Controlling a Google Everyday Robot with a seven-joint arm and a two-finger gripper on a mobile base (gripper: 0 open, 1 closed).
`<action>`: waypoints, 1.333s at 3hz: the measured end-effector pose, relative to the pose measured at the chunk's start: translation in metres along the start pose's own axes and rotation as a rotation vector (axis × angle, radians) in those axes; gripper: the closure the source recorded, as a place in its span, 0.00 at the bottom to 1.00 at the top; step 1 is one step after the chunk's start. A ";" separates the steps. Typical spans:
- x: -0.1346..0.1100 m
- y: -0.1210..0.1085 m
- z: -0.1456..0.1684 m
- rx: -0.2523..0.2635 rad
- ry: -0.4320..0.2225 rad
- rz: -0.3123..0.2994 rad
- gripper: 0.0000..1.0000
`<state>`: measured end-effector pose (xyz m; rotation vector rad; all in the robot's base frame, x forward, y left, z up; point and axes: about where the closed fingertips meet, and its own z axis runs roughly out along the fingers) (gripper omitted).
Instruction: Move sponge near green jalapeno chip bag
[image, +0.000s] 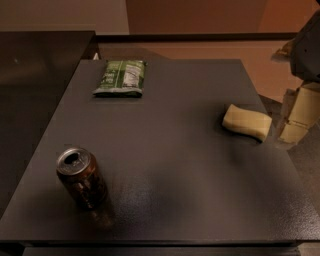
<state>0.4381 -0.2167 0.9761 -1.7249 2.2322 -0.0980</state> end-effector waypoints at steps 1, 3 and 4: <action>-0.001 -0.001 0.000 0.002 -0.004 0.005 0.00; 0.008 -0.030 0.051 -0.052 -0.084 0.087 0.00; 0.012 -0.042 0.081 -0.078 -0.102 0.120 0.00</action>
Offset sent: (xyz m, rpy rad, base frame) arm 0.0421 -0.0120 -0.0377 0.1421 0.0532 -0.0726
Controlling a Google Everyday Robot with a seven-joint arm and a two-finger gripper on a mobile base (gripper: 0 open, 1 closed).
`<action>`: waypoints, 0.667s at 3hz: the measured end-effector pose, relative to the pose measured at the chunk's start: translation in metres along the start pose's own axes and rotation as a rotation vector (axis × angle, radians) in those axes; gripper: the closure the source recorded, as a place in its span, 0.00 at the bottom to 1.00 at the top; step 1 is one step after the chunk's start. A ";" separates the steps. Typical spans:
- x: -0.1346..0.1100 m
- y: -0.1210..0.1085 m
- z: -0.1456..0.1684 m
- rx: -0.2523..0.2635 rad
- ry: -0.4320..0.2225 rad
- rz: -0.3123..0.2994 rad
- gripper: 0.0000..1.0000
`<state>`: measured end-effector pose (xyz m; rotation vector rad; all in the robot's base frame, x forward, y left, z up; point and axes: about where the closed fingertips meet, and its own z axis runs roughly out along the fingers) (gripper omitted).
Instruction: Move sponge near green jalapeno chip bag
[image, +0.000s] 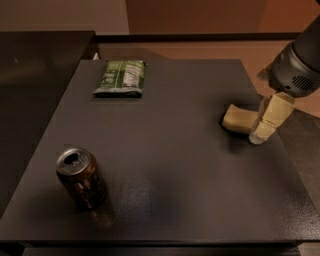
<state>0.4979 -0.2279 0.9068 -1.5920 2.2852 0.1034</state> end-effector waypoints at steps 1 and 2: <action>0.004 -0.007 0.020 -0.019 -0.009 0.021 0.00; 0.012 -0.012 0.037 -0.028 -0.005 0.043 0.00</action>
Offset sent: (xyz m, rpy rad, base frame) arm 0.0247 -0.0127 -0.0605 0.0287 0.0554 -0.0566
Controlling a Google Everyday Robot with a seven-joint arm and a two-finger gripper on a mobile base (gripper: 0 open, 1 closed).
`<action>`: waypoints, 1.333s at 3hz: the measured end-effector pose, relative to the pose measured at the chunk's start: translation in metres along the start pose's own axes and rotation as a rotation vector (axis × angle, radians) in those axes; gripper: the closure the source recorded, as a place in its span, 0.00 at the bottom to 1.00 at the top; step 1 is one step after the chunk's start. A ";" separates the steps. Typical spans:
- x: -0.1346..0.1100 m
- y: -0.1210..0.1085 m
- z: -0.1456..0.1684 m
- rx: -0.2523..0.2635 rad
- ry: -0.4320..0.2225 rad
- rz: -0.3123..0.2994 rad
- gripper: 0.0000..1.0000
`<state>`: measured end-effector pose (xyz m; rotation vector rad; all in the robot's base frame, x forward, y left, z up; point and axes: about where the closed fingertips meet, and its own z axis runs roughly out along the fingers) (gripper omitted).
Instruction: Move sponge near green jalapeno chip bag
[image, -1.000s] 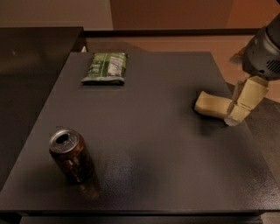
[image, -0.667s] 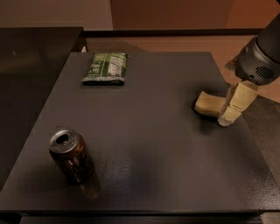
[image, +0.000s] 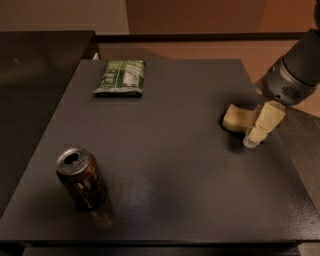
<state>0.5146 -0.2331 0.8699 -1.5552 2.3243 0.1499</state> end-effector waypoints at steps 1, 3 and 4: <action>0.008 -0.005 0.014 -0.006 0.011 0.022 0.00; 0.013 -0.009 0.025 -0.022 0.027 0.050 0.41; 0.012 -0.011 0.025 -0.026 0.023 0.057 0.64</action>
Offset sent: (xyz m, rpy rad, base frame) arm 0.0094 -0.0134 -0.0369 -0.0168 0.0603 -0.0483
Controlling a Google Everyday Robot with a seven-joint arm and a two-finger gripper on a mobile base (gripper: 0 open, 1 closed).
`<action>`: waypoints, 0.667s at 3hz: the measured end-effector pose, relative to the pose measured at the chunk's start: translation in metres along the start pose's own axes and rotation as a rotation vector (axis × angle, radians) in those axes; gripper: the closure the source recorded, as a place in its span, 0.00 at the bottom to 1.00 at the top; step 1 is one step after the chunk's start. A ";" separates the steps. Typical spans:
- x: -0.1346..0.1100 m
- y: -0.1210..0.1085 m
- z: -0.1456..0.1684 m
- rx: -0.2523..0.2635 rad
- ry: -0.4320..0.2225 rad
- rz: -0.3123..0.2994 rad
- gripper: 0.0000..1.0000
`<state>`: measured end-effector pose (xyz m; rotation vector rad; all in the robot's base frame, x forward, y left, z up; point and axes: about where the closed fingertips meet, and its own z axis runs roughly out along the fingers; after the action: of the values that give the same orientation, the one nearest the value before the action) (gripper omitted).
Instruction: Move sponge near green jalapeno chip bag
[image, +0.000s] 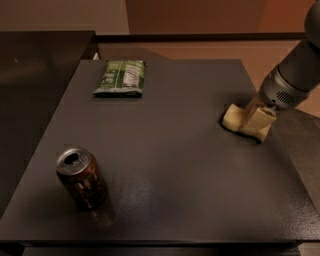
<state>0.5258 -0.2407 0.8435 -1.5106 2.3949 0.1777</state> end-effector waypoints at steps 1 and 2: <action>-0.013 -0.004 -0.002 0.002 -0.009 -0.011 0.88; -0.046 -0.013 -0.002 -0.003 -0.027 -0.038 1.00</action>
Offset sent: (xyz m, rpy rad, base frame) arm 0.0575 0.0632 0.0332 0.0362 -0.0369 0.0737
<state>0.5556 -0.2076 0.8604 -1.5441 2.3441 0.1926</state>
